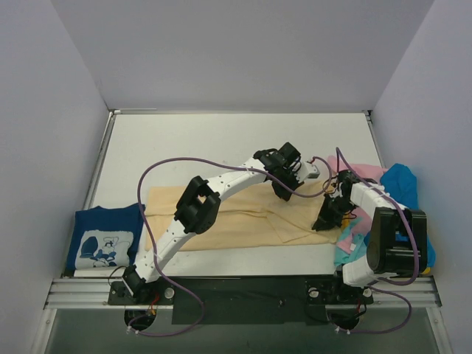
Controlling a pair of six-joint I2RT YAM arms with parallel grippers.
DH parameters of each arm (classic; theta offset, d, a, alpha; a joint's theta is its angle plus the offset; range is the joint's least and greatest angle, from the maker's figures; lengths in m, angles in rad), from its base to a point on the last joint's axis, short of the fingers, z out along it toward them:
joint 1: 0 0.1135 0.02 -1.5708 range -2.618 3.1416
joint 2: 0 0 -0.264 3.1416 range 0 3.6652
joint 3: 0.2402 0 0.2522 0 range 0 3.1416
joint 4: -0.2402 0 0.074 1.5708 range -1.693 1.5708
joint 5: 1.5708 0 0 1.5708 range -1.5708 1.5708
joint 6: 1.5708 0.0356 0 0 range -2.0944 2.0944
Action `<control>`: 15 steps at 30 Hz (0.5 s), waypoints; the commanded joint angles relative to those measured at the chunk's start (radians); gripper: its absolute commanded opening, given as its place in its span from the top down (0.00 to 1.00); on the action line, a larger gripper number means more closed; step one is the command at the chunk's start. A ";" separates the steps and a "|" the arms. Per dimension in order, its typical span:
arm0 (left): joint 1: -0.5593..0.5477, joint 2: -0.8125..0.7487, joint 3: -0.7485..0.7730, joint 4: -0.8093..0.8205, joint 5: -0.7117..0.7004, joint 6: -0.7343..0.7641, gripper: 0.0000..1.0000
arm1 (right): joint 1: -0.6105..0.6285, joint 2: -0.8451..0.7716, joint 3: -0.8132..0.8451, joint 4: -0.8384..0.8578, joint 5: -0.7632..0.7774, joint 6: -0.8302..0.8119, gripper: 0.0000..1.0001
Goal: Fold and stack the t-shirts
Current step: Fold the other side of the tshirt into a rectangle
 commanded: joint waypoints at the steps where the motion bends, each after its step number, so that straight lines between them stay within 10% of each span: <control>1: 0.018 -0.056 0.046 0.010 -0.019 -0.021 1.00 | -0.014 -0.042 0.040 -0.055 0.064 0.002 1.00; 15: 0.087 -0.142 0.005 0.036 0.033 -0.116 1.00 | -0.016 -0.105 0.115 -0.003 0.077 -0.027 1.00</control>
